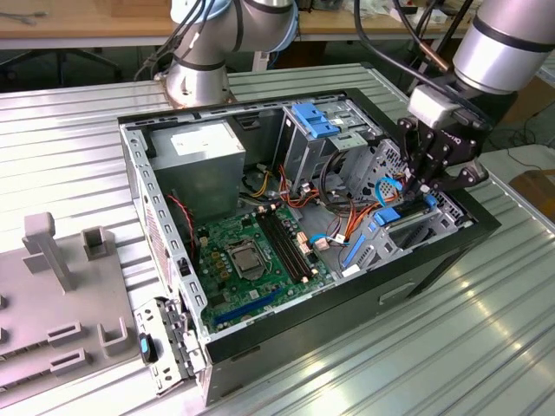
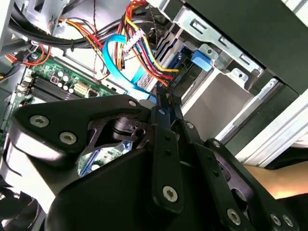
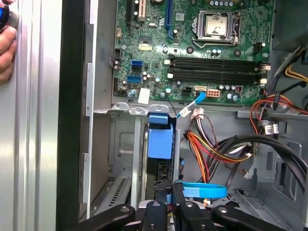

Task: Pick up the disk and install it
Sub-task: 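Insert the second disk wire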

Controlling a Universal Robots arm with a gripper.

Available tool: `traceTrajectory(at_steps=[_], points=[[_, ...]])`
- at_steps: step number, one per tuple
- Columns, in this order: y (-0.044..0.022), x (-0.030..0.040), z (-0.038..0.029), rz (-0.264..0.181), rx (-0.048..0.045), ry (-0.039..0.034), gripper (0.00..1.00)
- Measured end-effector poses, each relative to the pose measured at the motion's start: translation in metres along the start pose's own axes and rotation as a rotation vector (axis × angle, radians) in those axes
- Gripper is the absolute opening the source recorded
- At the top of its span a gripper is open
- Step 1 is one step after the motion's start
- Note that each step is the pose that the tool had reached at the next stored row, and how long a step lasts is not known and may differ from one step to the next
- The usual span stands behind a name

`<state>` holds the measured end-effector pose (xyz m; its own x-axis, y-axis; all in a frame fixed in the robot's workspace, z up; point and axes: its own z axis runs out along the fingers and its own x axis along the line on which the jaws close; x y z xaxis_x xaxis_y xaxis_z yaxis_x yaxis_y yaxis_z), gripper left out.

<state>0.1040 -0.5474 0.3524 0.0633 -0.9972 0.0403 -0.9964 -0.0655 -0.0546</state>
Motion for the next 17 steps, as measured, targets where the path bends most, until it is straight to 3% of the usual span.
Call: traceTrajectory(at_steps=[1,2,3,4,6,9,11,14,17], points=[[0.0003,0.0005,0.0009,0.001,0.0014,-0.0206,0.17],[0.0006,0.0024,0.0009,0.003,0.0086,-0.0427,0.17],[0.0008,0.0039,0.0010,0.003,0.0265,-0.0520,0.17],[0.0023,0.0065,0.0011,0.003,0.0354,-0.0594,0.17],[0.0081,0.0090,0.0010,0.001,0.0364,-0.0697,0.17],[0.0091,0.0100,0.0014,0.002,0.0426,-0.0859,0.17],[0.0092,0.0124,0.0014,0.002,0.0464,-0.0915,0.17],[0.0097,0.0138,0.0017,0.006,0.0499,-0.0954,0.17],[0.0097,0.0141,0.0023,0.027,0.0500,-0.0935,0.17]])
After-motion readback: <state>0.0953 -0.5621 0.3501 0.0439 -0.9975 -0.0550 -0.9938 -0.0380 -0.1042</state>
